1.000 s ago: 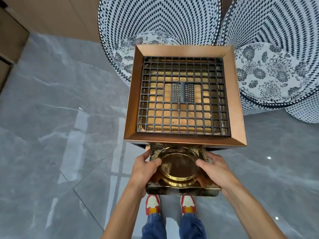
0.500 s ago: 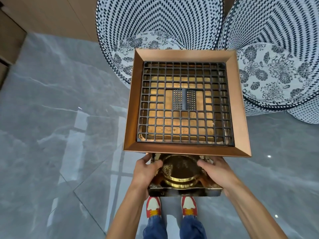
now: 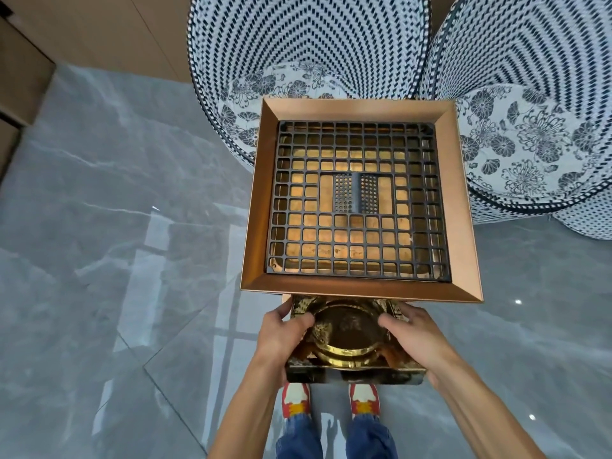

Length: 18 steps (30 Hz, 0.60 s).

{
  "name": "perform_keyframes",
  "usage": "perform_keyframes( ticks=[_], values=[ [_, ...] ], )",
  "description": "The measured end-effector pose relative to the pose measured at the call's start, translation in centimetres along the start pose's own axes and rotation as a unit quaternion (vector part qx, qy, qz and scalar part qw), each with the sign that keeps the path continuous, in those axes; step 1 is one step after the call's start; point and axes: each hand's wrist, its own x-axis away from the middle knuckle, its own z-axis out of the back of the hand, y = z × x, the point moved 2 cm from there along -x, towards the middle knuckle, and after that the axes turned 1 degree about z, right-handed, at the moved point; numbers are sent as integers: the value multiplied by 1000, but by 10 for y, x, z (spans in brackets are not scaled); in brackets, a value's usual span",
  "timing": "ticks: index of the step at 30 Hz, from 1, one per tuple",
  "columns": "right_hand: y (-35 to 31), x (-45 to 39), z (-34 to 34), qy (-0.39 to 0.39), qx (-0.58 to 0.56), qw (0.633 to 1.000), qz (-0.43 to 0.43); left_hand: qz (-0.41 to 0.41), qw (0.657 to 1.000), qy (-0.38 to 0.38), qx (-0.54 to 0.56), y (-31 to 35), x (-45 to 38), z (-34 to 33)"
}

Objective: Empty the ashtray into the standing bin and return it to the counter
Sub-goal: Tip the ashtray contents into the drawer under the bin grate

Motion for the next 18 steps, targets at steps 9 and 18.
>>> perform_keyframes(
  ticks=[9,18],
  values=[
    [4,9,-5,-6,-68,998,-15,-7,999,34,28,-4,10,4],
    [21,8,-9,-23,-70,995,-62,26,999,21,-6,-9,13,4]
  ],
)
